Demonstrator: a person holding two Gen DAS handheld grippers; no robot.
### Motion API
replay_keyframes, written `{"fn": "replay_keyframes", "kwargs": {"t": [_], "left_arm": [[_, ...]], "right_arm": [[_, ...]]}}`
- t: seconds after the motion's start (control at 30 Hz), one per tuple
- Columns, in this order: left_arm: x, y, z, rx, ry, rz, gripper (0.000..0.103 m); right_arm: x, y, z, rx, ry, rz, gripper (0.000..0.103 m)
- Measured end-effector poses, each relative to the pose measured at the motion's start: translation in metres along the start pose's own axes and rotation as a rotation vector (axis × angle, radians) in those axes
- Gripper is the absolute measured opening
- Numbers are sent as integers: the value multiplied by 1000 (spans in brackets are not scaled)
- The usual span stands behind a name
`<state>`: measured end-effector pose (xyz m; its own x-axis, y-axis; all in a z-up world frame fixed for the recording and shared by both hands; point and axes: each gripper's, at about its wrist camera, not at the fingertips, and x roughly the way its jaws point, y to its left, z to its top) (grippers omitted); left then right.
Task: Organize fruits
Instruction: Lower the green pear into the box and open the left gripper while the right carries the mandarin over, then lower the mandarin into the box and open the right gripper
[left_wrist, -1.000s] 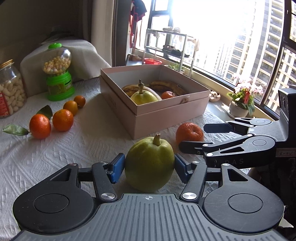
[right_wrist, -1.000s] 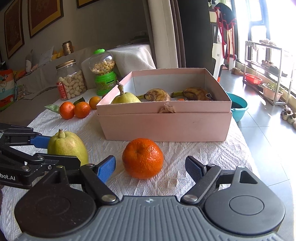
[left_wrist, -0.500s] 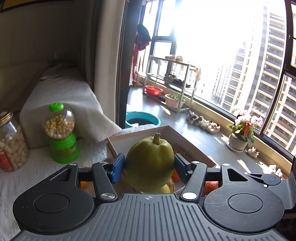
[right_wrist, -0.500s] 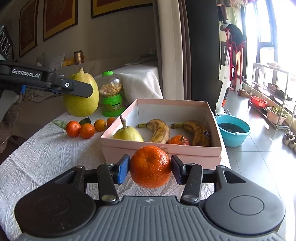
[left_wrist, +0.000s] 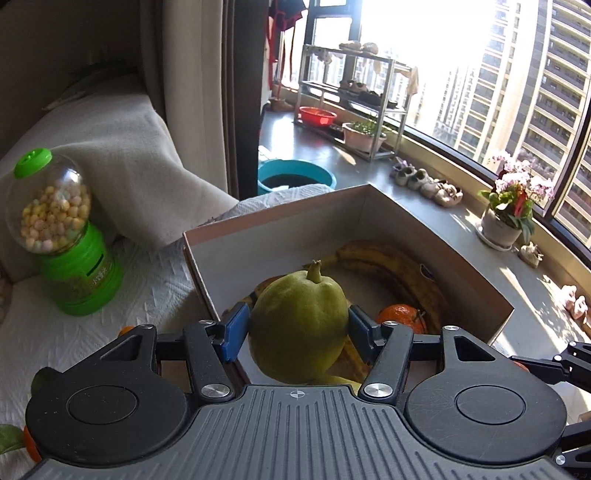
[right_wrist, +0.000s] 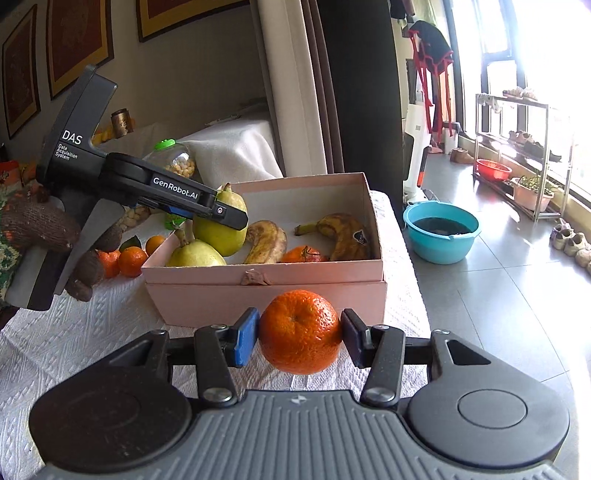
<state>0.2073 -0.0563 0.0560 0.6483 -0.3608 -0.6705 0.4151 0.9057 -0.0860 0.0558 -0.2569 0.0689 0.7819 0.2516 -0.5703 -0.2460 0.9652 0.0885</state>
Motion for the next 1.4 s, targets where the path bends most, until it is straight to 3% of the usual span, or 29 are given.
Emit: {"fn": "replay_keyframes", "kwargs": {"t": [0.23,0.37,0.47,0.67,0.8,0.97,1.07,1.17,1.3,1.4], "left_arm": [[-2,-2,1,-14,-9,14,64],[-4,6,5,-66,-26,40,56],[-16,7,6,-53,-42,15,56],[-64,23,-11,-136,-154,-10,56],[-99,28,-52,-112,-224,54,56],[-106,38,-99,-93,-144,91,56],[-108,52,-118,-110,-117,92,56],[-114,71,-129,-119,-127,130,56],[-120,102,-138,-190,-212,229,56],[-132,135,-145,-345,-342,301,56]], "right_arm": [[1,6,3,-22,-8,7,48],[-2,7,2,-18,-5,0,48],[-3,6,0,-22,0,-2,48],[-5,4,10,12,-12,3,48],[-3,0,44,6,-52,12,48],[70,-1,115,47,53,31,48],[120,3,137,60,81,86,53],[146,10,145,82,123,15,56],[134,38,149,8,111,-2,58],[125,73,151,-43,135,38,61]]}}
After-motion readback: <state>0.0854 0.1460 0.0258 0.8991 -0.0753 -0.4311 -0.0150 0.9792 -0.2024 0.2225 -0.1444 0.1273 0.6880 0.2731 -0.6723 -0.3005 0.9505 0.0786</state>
